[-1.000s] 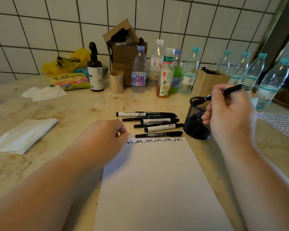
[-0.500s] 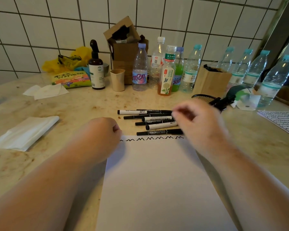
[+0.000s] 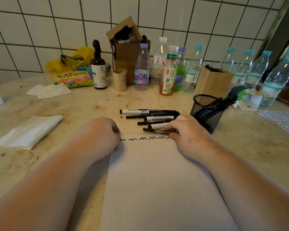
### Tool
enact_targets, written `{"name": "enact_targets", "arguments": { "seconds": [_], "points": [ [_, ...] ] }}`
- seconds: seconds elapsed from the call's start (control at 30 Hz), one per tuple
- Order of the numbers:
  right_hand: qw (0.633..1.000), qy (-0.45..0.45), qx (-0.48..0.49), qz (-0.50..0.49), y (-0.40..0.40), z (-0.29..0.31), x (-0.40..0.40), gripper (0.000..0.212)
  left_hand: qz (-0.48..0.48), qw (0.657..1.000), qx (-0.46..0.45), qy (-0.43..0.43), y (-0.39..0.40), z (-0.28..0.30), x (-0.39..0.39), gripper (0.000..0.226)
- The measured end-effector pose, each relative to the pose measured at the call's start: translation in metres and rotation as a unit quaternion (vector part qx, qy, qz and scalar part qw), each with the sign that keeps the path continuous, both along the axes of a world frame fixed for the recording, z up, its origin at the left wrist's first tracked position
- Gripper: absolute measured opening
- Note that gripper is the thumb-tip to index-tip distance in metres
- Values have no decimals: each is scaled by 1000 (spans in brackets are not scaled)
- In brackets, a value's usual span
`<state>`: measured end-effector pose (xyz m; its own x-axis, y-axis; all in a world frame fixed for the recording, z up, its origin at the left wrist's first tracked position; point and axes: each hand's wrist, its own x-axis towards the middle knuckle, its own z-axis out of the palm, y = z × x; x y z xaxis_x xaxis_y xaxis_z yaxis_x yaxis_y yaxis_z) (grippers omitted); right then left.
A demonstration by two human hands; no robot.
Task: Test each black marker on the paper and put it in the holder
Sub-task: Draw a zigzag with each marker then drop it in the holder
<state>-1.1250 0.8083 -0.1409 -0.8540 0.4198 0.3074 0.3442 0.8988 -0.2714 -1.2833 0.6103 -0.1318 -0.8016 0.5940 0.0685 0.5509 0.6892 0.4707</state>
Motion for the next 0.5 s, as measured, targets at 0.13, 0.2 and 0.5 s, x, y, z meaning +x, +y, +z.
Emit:
{"name": "enact_targets", "arguments": {
  "seconds": [0.13, 0.2, 0.5],
  "points": [
    [992, 97, -80, 8, -4, 9, 3, 17, -4, 1000, 1, -22, 0, 4, 4, 22],
    [977, 141, -159, 13, -8, 13, 6, 15, -8, 999, 13, -34, 1, 6, 5, 23],
    [848, 240, -444, 161, -29, 26, 13, 11, -176, 961, 192, -93, -2, 18, 21, 13]
  ]
}}
